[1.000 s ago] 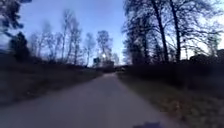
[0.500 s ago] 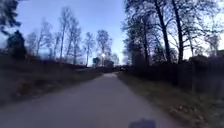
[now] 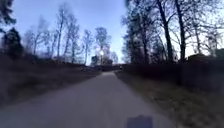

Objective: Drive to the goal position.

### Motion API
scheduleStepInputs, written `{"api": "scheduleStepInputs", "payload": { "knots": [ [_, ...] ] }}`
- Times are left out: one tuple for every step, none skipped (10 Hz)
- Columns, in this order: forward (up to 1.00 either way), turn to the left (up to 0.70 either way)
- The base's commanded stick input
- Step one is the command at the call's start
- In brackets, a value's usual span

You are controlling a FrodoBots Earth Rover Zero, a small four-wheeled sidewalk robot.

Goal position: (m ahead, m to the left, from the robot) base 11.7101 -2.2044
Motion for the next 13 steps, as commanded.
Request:
{"api": "scheduleStepInputs", "payload": {
  "knots": [
    [1.00, 0.00],
    [1.00, 0.00],
    [1.00, 0.00],
    [1.00, 0.00],
    [1.00, 0.00],
    [1.00, 0.00],
    [1.00, 0.00],
    [1.00, 0.00],
    [1.00, 0.00],
    [1.00, 0.04],
    [1.00, 0.12],
    [1.00, 0.20],
    [1.00, 0.27]
  ]
}}
